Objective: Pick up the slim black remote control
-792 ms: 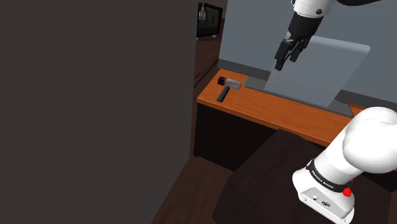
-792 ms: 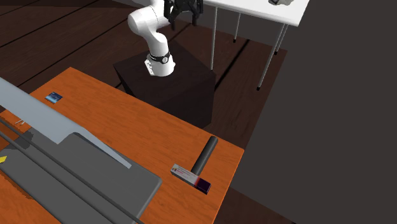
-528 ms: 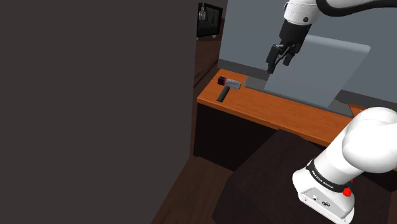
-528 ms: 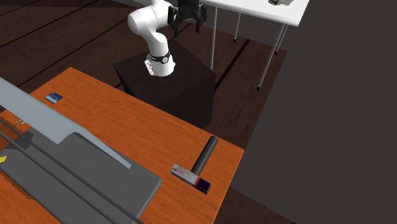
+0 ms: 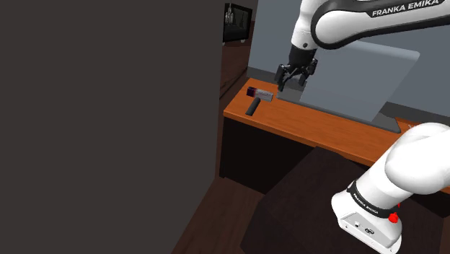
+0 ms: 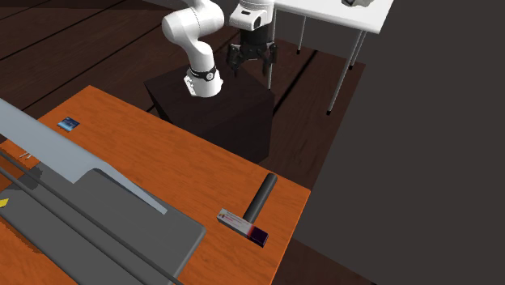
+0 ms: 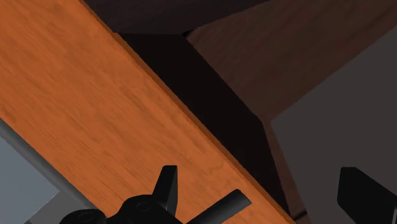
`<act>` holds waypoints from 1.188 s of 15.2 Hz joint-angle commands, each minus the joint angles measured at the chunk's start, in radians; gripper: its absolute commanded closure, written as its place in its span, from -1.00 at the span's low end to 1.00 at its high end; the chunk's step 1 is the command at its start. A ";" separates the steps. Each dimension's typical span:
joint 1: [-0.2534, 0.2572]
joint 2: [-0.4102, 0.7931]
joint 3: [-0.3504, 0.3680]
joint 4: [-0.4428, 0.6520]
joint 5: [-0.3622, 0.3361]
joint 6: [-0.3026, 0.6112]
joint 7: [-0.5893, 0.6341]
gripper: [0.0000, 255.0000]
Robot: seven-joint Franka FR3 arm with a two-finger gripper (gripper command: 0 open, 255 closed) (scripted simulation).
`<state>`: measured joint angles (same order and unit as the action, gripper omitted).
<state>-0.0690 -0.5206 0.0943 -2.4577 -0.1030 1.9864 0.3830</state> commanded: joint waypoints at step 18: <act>-0.131 0.715 0.009 0.313 -0.200 0.415 0.594 -1.00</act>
<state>-0.1975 0.1571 0.1112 -2.1727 -0.2918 2.3903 0.9480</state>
